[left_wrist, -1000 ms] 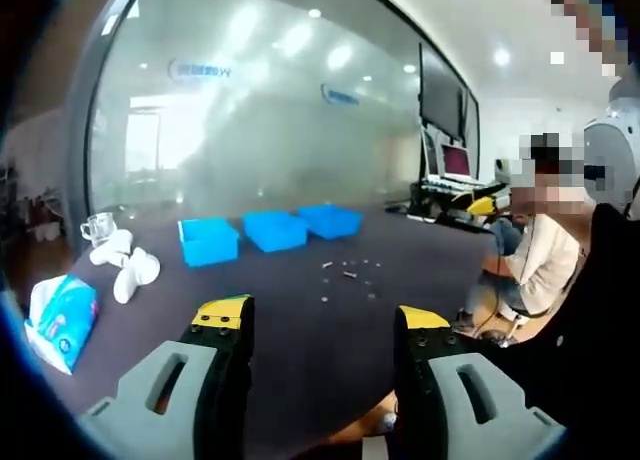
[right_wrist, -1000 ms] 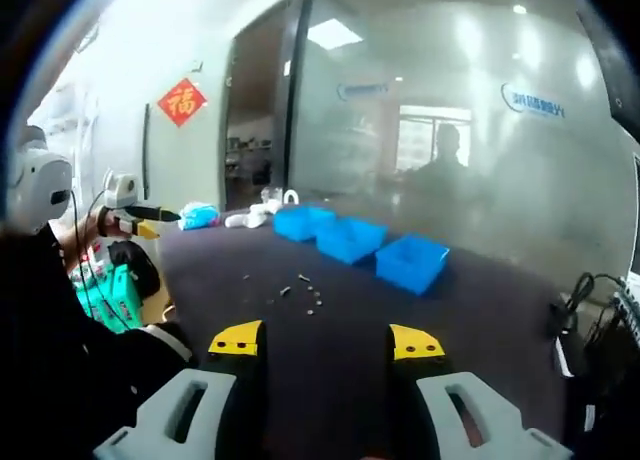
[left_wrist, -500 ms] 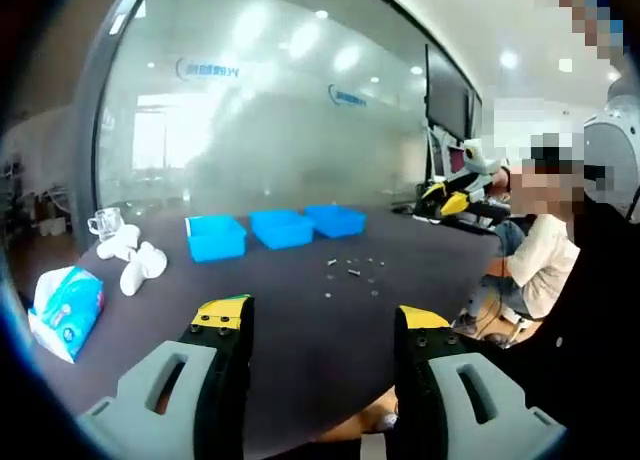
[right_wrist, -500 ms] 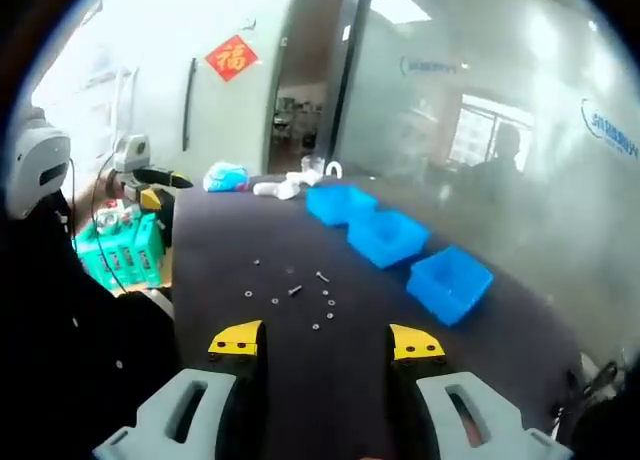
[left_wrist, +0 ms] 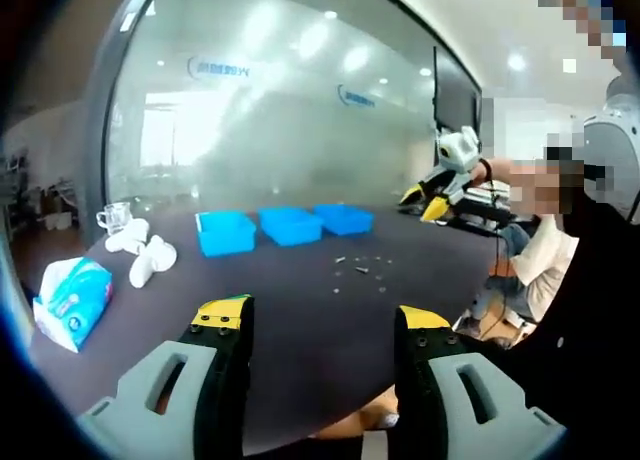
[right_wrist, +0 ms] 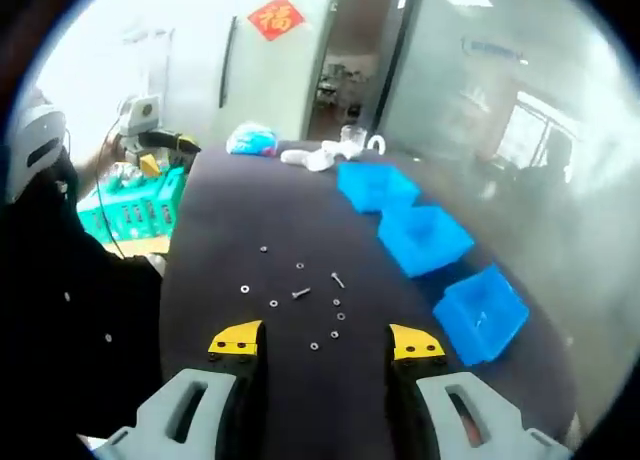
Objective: Sort the screws, nuts, and washers into the corresponding bins
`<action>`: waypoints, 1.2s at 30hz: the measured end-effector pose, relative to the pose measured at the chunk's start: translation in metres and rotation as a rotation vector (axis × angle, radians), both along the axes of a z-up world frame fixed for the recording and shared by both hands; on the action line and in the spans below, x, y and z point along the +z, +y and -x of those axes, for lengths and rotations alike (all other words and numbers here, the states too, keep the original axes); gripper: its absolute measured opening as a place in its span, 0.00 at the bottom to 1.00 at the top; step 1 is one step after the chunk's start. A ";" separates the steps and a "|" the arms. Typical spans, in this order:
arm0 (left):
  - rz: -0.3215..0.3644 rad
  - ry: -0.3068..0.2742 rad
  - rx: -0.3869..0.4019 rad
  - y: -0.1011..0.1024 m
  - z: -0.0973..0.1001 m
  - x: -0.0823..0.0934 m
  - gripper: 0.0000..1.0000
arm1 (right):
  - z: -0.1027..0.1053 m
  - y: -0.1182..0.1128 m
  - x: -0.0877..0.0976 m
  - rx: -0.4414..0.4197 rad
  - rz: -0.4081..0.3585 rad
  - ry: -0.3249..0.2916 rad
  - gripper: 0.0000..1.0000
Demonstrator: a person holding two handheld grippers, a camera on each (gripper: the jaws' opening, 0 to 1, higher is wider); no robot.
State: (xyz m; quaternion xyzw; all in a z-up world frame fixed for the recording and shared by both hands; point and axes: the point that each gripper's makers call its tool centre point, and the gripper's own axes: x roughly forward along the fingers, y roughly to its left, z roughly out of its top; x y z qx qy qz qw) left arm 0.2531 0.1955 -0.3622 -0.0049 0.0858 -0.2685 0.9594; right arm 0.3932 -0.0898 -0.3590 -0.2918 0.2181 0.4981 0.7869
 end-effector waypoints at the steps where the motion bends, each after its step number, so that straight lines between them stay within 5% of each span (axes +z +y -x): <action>1: 0.000 0.002 0.003 0.001 0.000 -0.001 0.55 | -0.001 0.004 -0.001 0.009 0.006 0.007 0.43; 21: 0.028 0.016 0.025 0.010 -0.004 -0.008 0.55 | -0.040 0.056 -0.017 0.220 0.214 0.018 0.42; 36: 0.032 0.032 0.033 0.012 0.000 -0.013 0.55 | -0.049 0.085 -0.056 0.361 0.427 0.016 0.31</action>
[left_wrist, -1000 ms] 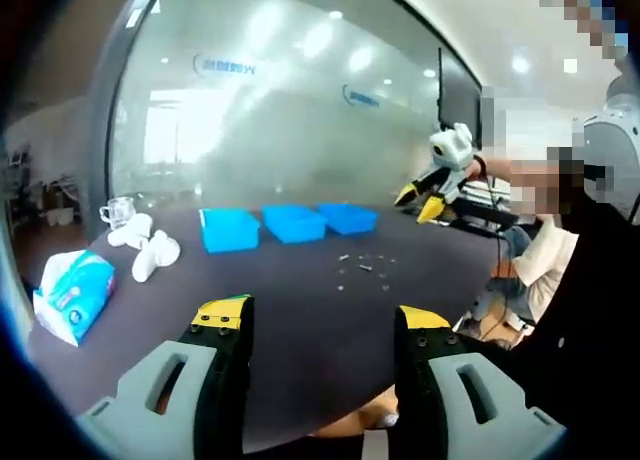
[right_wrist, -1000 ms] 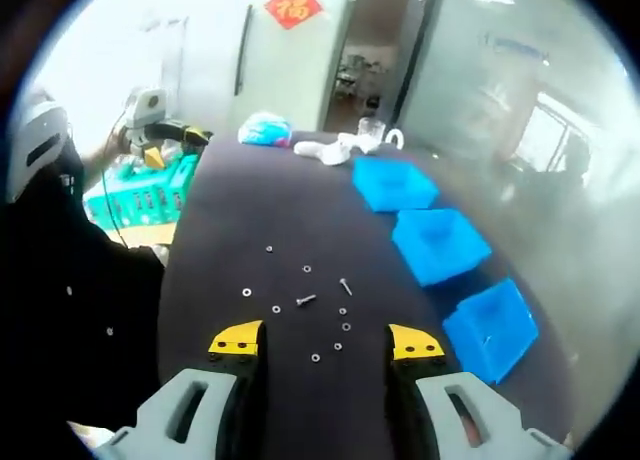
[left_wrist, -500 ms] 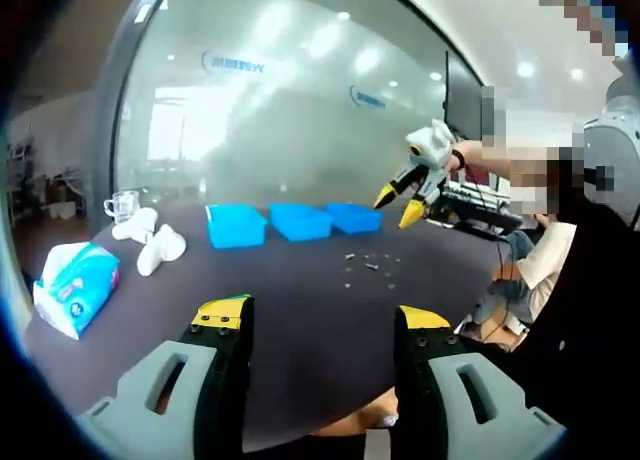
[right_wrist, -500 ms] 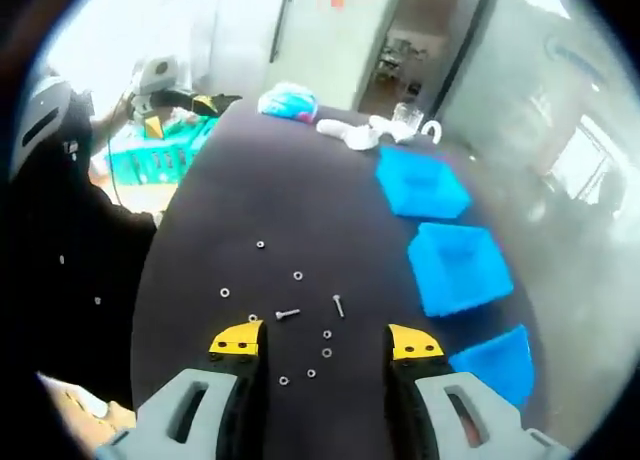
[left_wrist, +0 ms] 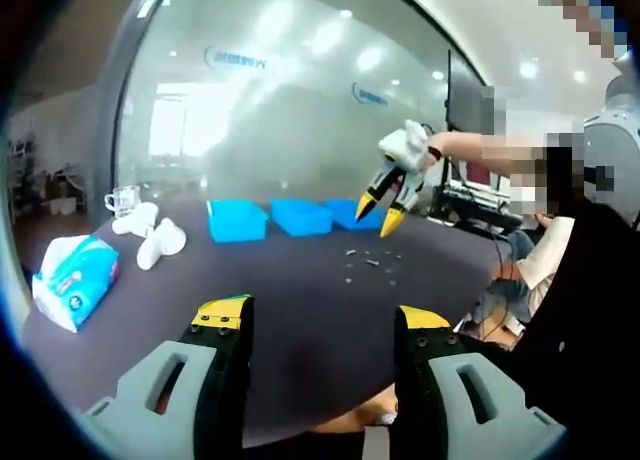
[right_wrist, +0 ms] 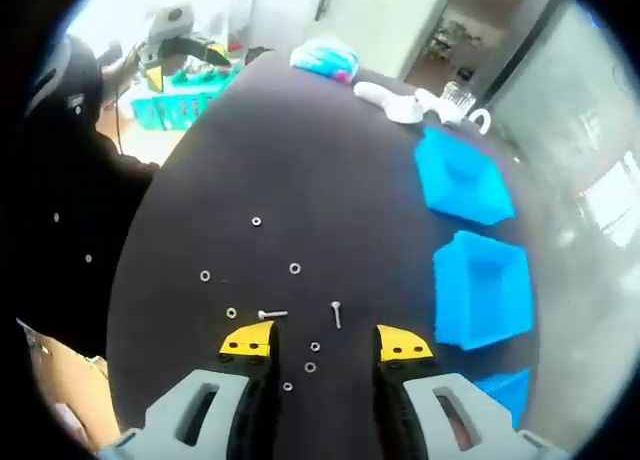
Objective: Sort the screws, nuts, and washers into the corresponding bins
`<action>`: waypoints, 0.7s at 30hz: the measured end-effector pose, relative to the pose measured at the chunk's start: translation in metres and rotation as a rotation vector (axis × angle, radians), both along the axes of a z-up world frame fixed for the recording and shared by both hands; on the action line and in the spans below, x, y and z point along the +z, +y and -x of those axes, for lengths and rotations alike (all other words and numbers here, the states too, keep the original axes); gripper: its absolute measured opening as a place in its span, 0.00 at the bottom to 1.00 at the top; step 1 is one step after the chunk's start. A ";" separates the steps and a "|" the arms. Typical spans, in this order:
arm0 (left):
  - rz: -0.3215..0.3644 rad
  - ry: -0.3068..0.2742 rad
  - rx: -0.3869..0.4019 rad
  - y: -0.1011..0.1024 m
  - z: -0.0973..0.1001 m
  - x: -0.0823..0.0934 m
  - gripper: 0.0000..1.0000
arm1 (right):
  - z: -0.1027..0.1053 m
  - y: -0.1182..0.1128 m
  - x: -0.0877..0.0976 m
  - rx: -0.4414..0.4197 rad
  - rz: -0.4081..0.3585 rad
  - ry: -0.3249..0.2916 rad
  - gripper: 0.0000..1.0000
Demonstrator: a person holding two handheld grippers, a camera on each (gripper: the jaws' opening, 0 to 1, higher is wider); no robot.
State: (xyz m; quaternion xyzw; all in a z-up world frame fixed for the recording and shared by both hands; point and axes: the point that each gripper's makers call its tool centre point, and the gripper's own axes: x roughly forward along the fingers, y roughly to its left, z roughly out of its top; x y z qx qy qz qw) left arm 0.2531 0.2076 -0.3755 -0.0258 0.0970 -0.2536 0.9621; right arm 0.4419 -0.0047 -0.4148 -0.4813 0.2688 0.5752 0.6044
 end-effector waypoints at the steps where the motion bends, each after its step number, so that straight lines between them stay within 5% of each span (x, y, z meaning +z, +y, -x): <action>1: 0.000 0.002 0.003 0.001 0.001 -0.001 0.55 | -0.001 0.000 -0.003 0.007 0.017 0.000 0.30; 21: 0.004 0.015 0.029 0.006 0.007 -0.006 0.55 | -0.015 0.009 -0.043 0.044 0.189 0.005 0.17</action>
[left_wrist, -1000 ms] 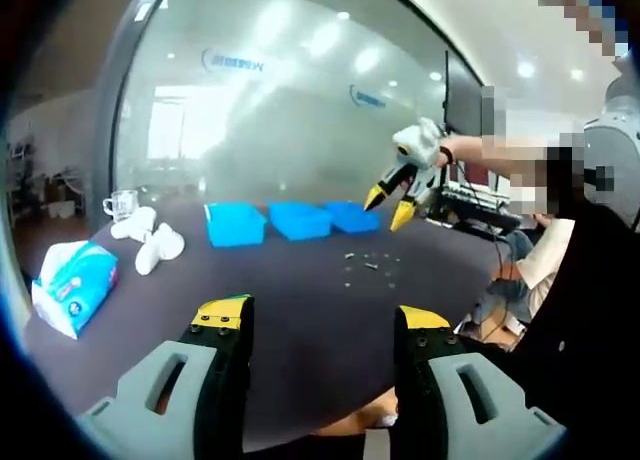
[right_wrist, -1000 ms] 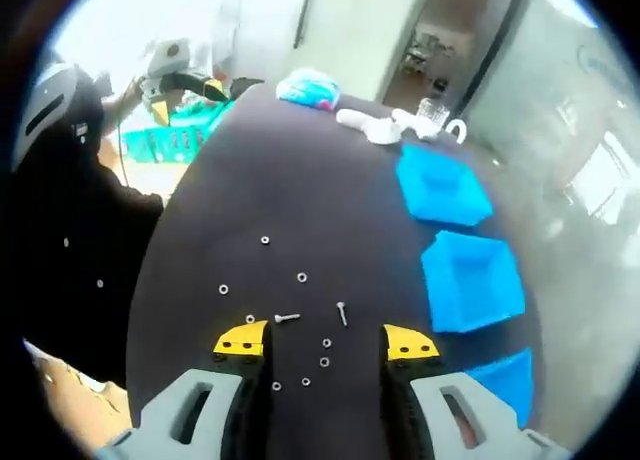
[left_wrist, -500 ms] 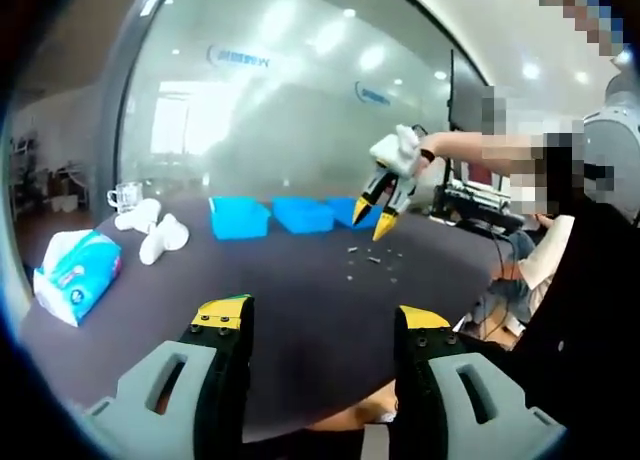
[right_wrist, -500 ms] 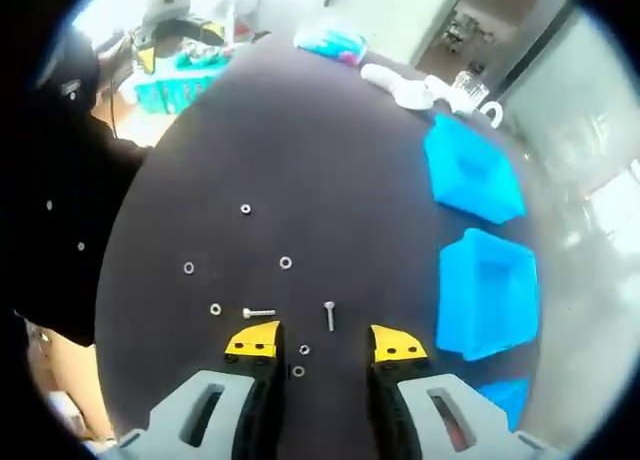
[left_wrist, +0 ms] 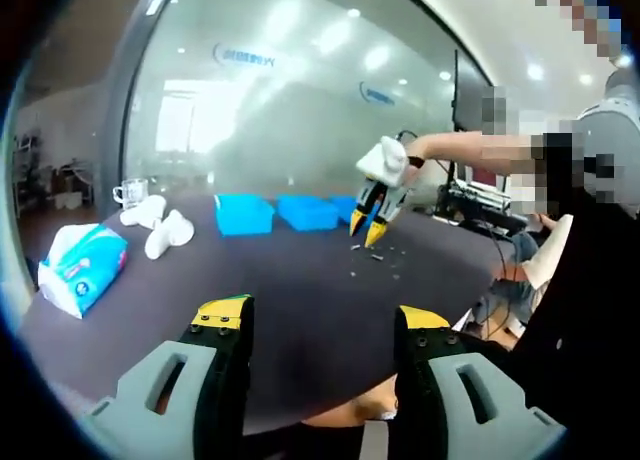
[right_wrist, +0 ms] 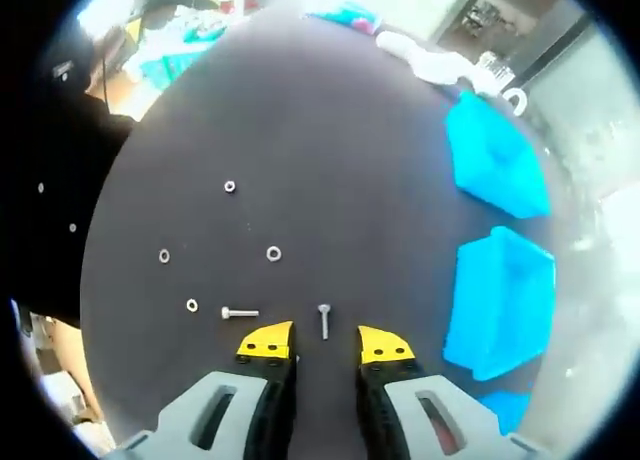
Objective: Sort the screws, nuts, and washers into the corresponding bins
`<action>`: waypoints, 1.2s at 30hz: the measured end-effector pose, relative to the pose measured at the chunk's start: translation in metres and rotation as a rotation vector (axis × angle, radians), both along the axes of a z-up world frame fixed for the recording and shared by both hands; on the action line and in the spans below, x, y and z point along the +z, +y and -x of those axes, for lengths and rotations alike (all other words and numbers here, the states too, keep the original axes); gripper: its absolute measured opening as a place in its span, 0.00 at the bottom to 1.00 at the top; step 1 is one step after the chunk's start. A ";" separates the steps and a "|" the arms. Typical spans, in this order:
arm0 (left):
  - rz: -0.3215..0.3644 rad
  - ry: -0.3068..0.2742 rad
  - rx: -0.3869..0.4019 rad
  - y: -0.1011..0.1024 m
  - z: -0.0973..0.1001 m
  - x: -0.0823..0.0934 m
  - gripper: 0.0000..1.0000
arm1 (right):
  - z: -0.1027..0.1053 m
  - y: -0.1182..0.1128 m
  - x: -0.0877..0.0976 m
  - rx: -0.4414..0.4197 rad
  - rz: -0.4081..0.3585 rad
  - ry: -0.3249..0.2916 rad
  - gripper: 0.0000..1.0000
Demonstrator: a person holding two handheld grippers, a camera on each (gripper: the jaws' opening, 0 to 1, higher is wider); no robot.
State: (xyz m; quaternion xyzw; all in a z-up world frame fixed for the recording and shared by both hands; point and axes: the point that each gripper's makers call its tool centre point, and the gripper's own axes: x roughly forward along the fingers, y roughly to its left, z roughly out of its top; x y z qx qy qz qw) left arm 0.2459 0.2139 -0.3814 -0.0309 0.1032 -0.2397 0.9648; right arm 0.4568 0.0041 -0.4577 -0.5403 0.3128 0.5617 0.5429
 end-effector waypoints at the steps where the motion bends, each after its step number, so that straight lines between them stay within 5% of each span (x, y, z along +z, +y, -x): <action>1: 0.001 0.001 -0.001 0.000 0.000 0.000 0.55 | 0.000 0.000 -0.001 -0.003 0.004 0.004 0.17; 19: 0.005 0.014 0.026 0.008 0.004 -0.006 0.54 | -0.002 0.001 -0.012 -0.094 0.023 0.090 0.00; 36: 0.014 0.003 0.019 0.004 0.006 -0.003 0.54 | 0.018 -0.009 -0.006 -0.143 -0.023 0.126 0.00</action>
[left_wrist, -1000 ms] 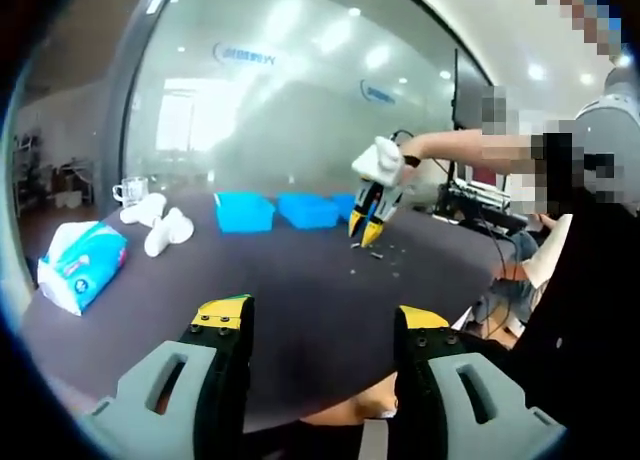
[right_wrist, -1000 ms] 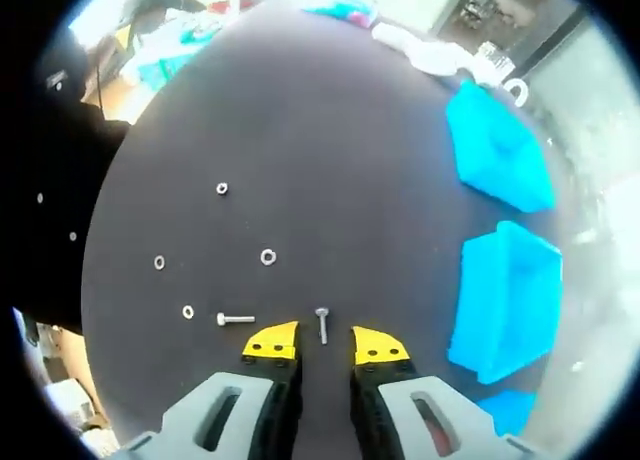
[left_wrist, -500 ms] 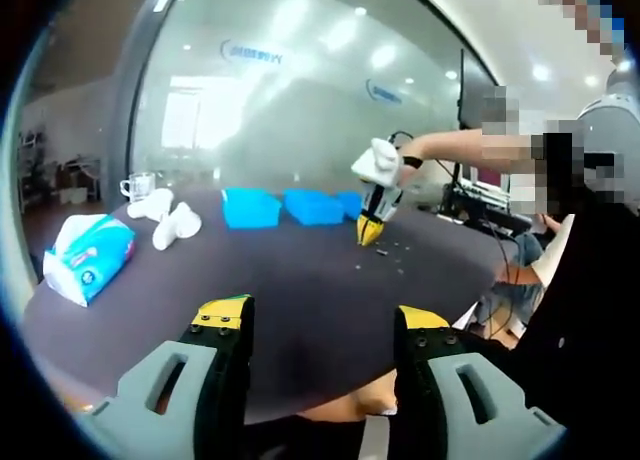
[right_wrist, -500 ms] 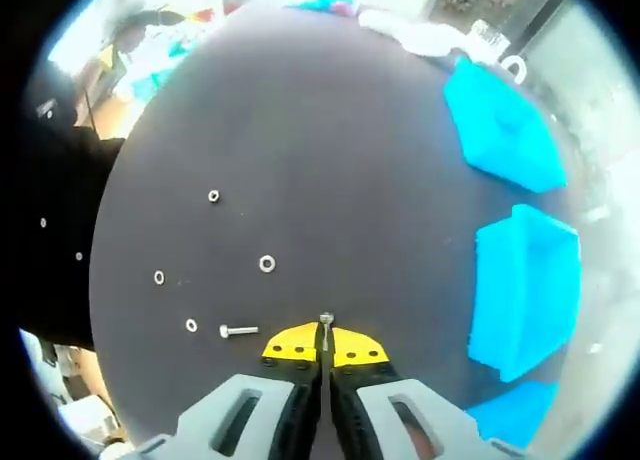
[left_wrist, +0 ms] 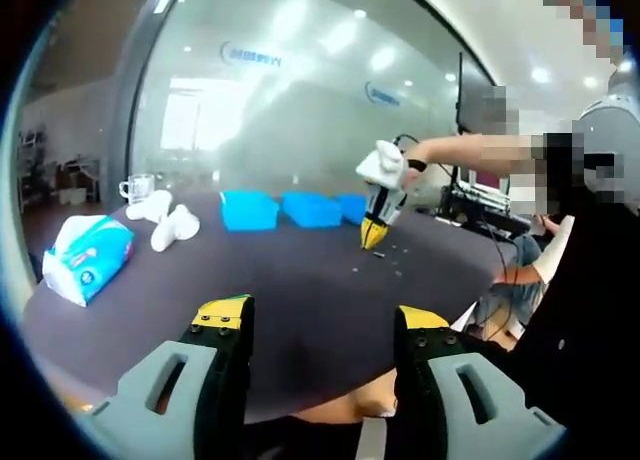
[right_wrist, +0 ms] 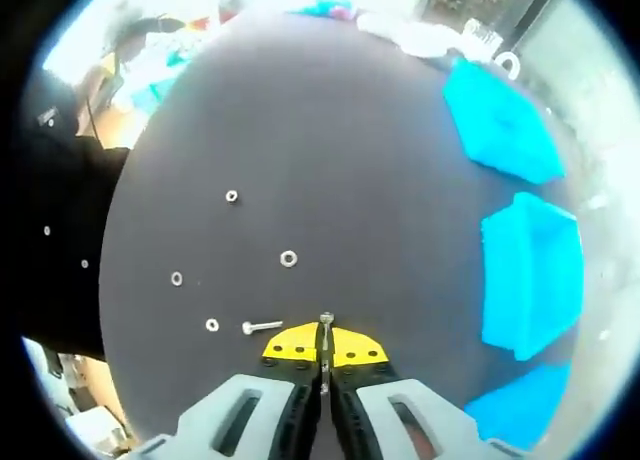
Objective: Sort the screws, nuts, and washers into the corresponding bins
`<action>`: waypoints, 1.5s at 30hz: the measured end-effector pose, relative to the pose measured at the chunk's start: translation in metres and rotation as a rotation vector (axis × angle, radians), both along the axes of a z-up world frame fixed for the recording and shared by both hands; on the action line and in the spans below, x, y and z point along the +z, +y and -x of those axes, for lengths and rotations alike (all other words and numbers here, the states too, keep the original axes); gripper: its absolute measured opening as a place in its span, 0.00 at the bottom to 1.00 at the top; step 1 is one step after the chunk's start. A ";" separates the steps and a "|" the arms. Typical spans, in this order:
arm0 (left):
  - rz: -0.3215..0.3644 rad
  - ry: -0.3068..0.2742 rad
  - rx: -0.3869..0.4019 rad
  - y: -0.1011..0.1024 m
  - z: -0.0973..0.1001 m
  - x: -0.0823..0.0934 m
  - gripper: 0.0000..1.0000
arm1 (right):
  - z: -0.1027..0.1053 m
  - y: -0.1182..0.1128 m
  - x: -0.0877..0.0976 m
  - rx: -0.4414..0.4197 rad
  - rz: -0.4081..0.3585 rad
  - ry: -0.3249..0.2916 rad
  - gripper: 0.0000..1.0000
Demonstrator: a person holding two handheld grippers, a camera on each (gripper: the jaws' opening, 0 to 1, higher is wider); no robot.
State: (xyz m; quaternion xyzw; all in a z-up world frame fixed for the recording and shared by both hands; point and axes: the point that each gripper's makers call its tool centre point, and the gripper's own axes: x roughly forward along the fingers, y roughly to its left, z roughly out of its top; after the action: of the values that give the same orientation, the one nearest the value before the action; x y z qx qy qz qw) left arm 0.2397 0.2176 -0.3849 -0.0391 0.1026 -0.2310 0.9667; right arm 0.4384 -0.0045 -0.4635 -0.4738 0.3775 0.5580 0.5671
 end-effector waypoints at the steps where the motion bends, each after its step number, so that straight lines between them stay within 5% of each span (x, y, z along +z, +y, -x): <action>1: 0.000 -0.001 -0.002 -0.001 0.000 0.000 0.54 | 0.001 0.000 0.003 -0.013 -0.023 0.004 0.00; 10: -0.003 -0.013 -0.035 -0.014 -0.006 0.006 0.54 | 0.019 -0.013 0.041 -0.075 -0.192 -0.008 0.00; 21: 0.000 -0.038 -0.072 -0.029 -0.012 0.016 0.54 | 0.046 -0.038 0.089 -0.230 -0.496 -0.168 0.00; 38: -0.001 -0.070 -0.083 -0.038 -0.012 0.027 0.54 | 0.069 -0.108 0.142 -0.696 -0.958 -0.451 0.00; 41: -0.002 -0.071 -0.080 -0.038 -0.012 0.029 0.54 | 0.073 -0.118 0.147 -0.755 -1.016 -0.468 0.00; 45: -0.009 -0.073 -0.078 -0.038 -0.013 0.030 0.54 | 0.075 -0.141 0.147 -0.850 -1.021 -0.578 0.00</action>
State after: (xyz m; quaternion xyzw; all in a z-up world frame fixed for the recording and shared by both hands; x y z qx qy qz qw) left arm 0.2531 0.1791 -0.3552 -0.0221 0.0700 -0.2692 0.9603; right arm 0.3635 -0.1453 -0.3165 -0.0907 0.0566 0.2485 0.9627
